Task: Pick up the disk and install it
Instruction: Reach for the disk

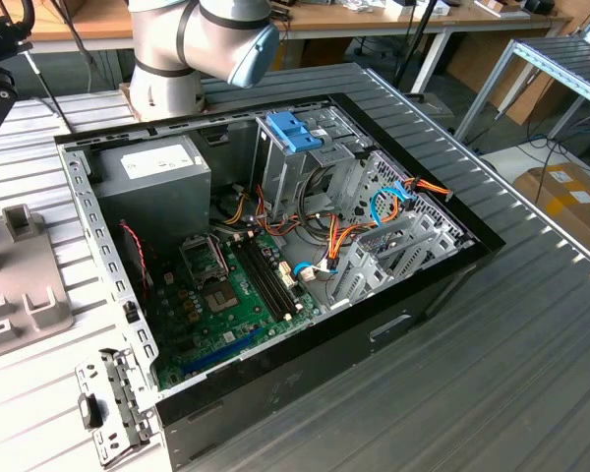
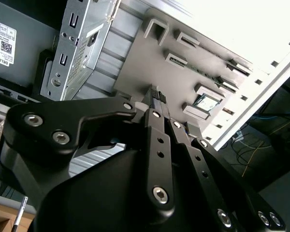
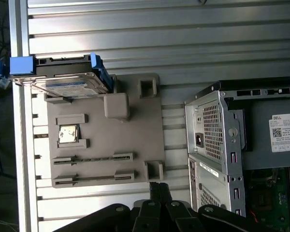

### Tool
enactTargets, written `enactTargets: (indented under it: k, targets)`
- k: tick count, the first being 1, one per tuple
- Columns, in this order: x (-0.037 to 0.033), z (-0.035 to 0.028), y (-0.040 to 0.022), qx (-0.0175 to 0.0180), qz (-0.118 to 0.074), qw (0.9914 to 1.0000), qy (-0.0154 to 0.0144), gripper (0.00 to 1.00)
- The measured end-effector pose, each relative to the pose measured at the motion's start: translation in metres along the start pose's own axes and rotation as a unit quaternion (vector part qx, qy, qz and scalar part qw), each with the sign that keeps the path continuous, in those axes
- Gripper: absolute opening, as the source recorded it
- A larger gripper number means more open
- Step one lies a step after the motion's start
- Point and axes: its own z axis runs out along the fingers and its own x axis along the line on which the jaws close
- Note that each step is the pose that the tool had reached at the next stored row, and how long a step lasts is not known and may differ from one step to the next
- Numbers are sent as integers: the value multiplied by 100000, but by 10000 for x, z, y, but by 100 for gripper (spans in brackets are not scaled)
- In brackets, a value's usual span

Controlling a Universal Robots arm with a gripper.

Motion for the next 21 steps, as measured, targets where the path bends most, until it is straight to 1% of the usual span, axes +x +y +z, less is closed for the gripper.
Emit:
enactTargets:
  k: [21]
  targets:
    - [99, -3, -7, 3, 0, 100000, 0, 11]
